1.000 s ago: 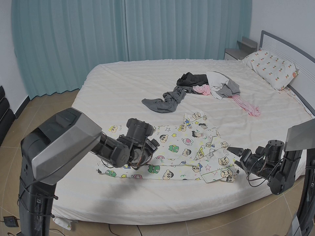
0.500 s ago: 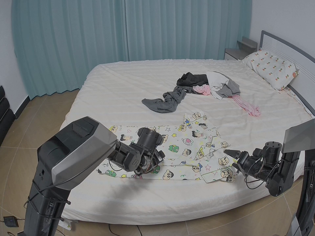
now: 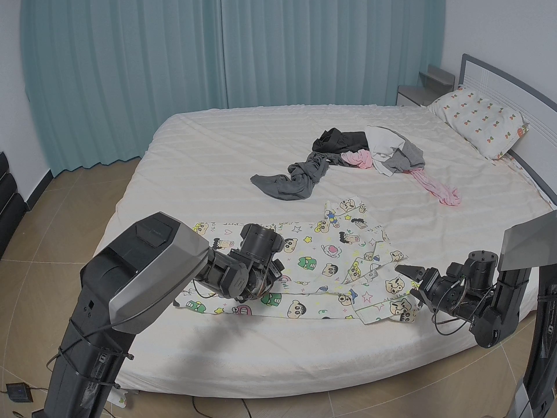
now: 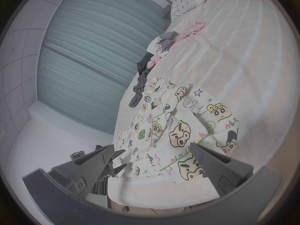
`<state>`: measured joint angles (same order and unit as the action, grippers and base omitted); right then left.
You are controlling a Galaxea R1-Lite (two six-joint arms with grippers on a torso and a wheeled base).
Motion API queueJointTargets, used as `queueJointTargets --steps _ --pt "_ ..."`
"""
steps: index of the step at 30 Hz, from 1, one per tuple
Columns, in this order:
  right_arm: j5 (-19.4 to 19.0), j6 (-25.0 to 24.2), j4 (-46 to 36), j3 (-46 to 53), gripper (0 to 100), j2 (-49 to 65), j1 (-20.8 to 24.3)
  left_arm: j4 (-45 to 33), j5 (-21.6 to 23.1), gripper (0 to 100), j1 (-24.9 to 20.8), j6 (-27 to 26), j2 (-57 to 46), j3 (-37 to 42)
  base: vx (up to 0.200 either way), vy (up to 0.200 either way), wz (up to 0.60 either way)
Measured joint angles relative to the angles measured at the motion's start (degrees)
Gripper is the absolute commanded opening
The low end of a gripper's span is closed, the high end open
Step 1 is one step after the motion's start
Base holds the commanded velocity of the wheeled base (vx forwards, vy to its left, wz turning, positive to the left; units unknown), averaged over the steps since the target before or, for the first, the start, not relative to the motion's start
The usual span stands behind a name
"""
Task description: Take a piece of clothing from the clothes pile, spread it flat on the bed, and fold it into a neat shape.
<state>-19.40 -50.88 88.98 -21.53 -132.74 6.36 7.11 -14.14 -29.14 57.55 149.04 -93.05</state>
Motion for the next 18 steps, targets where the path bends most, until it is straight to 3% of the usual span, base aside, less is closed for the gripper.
queueJointTargets --steps 7,18 --pt "0.07 0.0 0.0 0.04 100 0.02 0.05 3.1 -3.95 100 2.57 0.06 1.76 -3.04 0.0 0.0 0.0" --pt "0.0 0.0 0.02 0.63 100 0.0 0.38 7.18 -4.13 100 8.3 -0.24 2.5 -5.33 0.0 0.0 0.0"
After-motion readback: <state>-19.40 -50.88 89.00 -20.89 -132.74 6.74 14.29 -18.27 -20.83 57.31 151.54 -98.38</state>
